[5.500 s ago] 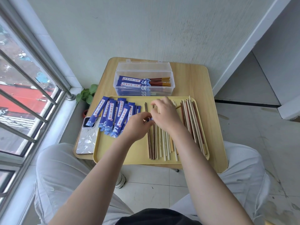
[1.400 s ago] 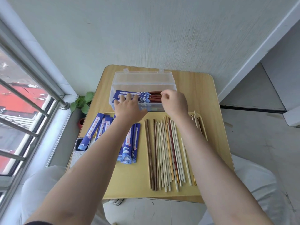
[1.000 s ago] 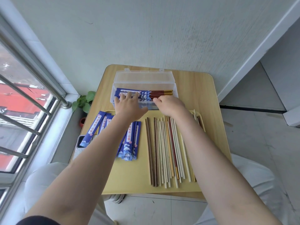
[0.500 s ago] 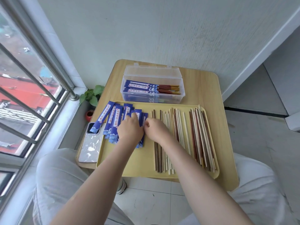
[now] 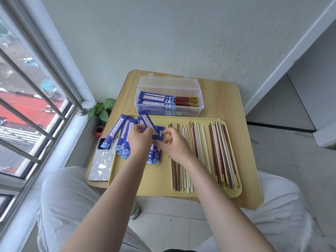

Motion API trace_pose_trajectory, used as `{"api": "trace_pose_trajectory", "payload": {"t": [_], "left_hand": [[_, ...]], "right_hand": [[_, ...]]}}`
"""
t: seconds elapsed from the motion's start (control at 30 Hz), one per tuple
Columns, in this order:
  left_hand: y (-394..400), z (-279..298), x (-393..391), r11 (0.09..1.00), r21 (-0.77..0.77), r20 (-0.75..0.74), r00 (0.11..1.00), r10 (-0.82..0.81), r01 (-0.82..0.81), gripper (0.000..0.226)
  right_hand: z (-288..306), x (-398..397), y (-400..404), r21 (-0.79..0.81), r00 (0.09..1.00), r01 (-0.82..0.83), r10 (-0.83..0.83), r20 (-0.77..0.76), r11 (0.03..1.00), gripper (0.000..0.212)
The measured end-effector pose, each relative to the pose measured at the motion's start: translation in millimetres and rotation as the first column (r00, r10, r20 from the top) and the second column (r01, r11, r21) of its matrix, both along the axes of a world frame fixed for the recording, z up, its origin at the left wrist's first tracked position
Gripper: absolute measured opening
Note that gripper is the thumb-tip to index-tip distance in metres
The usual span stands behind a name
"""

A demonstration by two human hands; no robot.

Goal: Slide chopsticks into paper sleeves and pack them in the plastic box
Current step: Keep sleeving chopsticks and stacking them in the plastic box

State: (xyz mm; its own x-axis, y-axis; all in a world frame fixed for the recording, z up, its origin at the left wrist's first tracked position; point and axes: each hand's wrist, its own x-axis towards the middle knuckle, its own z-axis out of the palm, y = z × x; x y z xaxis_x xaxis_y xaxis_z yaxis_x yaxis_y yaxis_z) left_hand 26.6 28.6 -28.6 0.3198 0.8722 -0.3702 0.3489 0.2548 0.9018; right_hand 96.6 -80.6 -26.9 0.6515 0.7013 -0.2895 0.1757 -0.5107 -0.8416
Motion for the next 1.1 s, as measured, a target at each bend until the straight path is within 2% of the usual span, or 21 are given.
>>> {"api": "trace_pose_trajectory", "payload": {"t": [0.07, 0.17, 0.27, 0.37, 0.43, 0.47, 0.5, 0.53, 0.57, 0.6, 0.63, 0.7, 0.8, 0.9, 1.0, 1.07, 1.1], "left_hand": [[-5.8, 2.7, 1.5, 0.986, -0.166, 0.092, 0.995, 0.042, -0.026, 0.017], [-16.9, 8.4, 3.1, 0.934, -0.356, 0.218, 0.969, 0.114, -0.03, 0.01], [-26.2, 17.2, 4.0, 0.883, -0.467, 0.25, 0.95, 0.189, -0.053, 0.006], [-29.7, 19.3, 2.6, 0.84, -0.541, 0.275, 0.934, 0.228, -0.046, 0.015], [-36.7, 20.4, 1.0, 0.897, -0.44, 0.203, 0.966, 0.158, -0.054, 0.013], [-39.7, 19.6, -0.8, 0.951, -0.302, 0.121, 0.986, 0.11, -0.069, 0.014], [-42.1, 18.2, -2.8, 0.993, -0.093, 0.021, 0.997, 0.073, -0.07, 0.015], [-43.5, 17.5, -5.9, 0.988, 0.152, -0.064, 0.997, 0.036, -0.026, 0.014], [-42.7, 15.5, -8.0, 0.923, 0.378, -0.112, 0.993, -0.026, 0.067, 0.013], [-42.2, 14.3, -8.9, 0.831, 0.52, -0.15, 0.979, -0.137, 0.196, 0.016], [-41.6, 13.2, -7.5, 0.747, 0.571, -0.204, 0.94, -0.272, 0.34, 0.025], [-43.7, 15.1, -2.0, 0.631, 0.541, -0.296, 0.828, -0.476, 0.556, 0.042], [-49.1, 16.6, 4.5, 0.536, 0.503, -0.366, 0.729, -0.578, 0.678, 0.036], [-57.5, 14.0, 10.1, 0.521, 0.38, -0.386, 0.643, -0.662, 0.765, 0.029], [-67.8, 6.3, 16.0, 0.527, 0.344, -0.429, 0.629, -0.649, 0.778, 0.035], [-73.5, -1.7, 18.0, 0.567, 0.315, -0.433, 0.647, -0.627, 0.761, 0.036], [-76.0, -5.3, 19.3, 0.612, 0.28, -0.405, 0.669, -0.623, 0.74, 0.036]], "right_hand": [[0.3, -2.9, -6.6, 0.031, 0.998, 0.035, -0.037, 0.055, 0.999, 0.046], [-3.3, -1.6, -16.3, 0.087, 0.983, 0.119, -0.13, 0.131, 0.989, 0.028], [-3.4, 1.2, -25.7, 0.159, 0.964, 0.142, -0.173, 0.204, 0.977, 0.031], [4.2, 4.2, -33.8, 0.138, 0.945, 0.096, -0.134, 0.298, 0.986, 0.032], [10.2, 8.6, -41.4, 0.071, 0.924, 0.048, -0.072, 0.375, 0.996, 0.033], [13.3, 11.4, -44.6, 0.036, 0.915, 0.031, -0.043, 0.401, 0.999, 0.033], [15.4, 14.9, -47.7, 0.011, 0.913, 0.017, -0.02, 0.407, 1.0, 0.032], [17.6, 17.8, -50.8, -0.008, 0.924, 0.004, -0.001, 0.383, 1.0, 0.032], [19.1, 20.6, -53.4, -0.025, 0.94, -0.008, 0.016, 0.34, 1.0, 0.032], [21.0, 22.6, -56.3, -0.034, 0.96, -0.018, 0.027, 0.279, 0.999, 0.032], [22.4, 24.7, -58.1, -0.028, 0.977, -0.026, 0.031, 0.209, 0.999, 0.032], [25.5, 28.2, -61.4, 0.022, 0.997, -0.026, 0.024, 0.079, 0.999, 0.028], [28.4, 33.9, -65.8, 0.087, 1.0, 0.014, -0.014, 0.003, 0.996, 0.009], [25.8, 39.6, -73.0, 0.104, 0.995, 0.09, -0.086, -0.044, 0.99, 0.011], [22.6, 42.7, -79.2, 0.097, 0.988, 0.129, -0.119, -0.099, 0.987, 0.015], [15.1, 44.2, -82.9, 0.045, 0.984, 0.178, -0.178, -0.011, 0.983, 0.021], [9.9, 46.6, -85.9, -0.011, 0.967, 0.226, -0.223, 0.124, 0.974, 0.024]]}}
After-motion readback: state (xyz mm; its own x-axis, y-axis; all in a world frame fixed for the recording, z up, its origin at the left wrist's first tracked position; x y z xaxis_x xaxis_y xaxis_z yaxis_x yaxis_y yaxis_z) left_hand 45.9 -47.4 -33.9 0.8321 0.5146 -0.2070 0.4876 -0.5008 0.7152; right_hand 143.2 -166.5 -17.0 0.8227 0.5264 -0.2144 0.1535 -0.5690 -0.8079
